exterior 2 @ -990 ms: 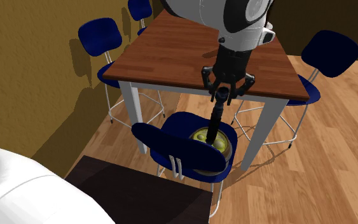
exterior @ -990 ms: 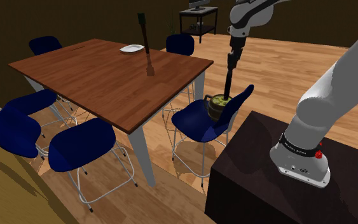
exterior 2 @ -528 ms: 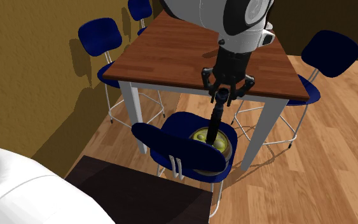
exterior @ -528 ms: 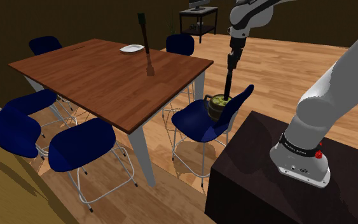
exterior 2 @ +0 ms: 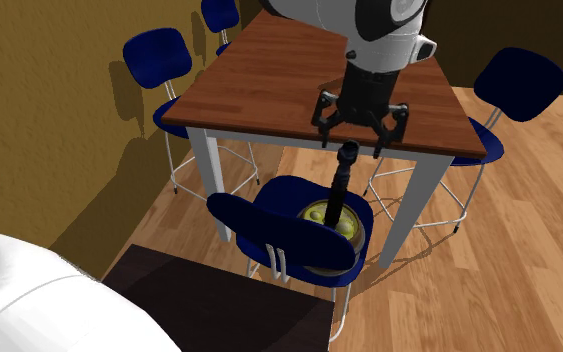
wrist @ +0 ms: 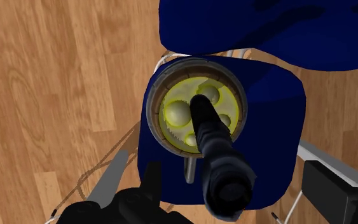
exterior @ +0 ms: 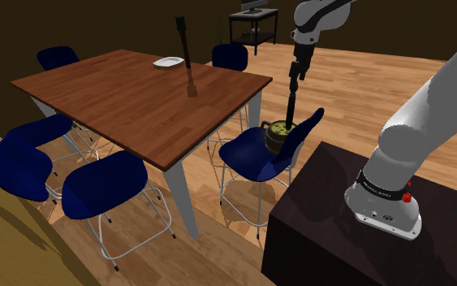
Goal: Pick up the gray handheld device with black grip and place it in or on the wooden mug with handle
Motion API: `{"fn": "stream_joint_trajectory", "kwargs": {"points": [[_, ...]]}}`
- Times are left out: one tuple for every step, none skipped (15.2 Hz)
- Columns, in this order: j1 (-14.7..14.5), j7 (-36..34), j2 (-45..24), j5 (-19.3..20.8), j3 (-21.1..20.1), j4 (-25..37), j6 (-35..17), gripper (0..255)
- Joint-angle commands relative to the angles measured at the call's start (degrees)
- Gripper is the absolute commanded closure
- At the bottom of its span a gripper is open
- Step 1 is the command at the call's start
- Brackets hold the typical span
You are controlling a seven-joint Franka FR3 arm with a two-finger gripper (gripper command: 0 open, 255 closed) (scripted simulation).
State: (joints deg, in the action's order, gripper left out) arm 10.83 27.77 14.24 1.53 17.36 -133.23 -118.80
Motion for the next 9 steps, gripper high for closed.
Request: {"fn": "stream_joint_trajectory", "kwargs": {"points": [[0.11, -0.25, 1.42, 0.36, -0.19, 2.38, 3.80, 0], [0.13, -0.32, 1.83, 0.44, -0.27, 3.54, 5.36, 0], [0.13, -0.32, 1.83, 0.44, -0.27, 3.54, 5.36, 0], [0.13, -0.32, 1.84, 0.44, -0.27, 3.54, 5.36, 0], [0.13, -0.32, 1.84, 0.44, -0.27, 3.54, 5.36, 0], [0.13, -0.32, 1.83, 0.44, -0.27, 3.54, 5.36, 0], [0.13, -0.32, 1.83, 0.44, -0.27, 3.54, 5.36, 0], [0.13, -0.32, 1.83, 0.44, -0.27, 3.54, 5.36, 0], [0.13, -0.32, 1.83, 0.44, -0.27, 3.54, 5.36, 0]]}}
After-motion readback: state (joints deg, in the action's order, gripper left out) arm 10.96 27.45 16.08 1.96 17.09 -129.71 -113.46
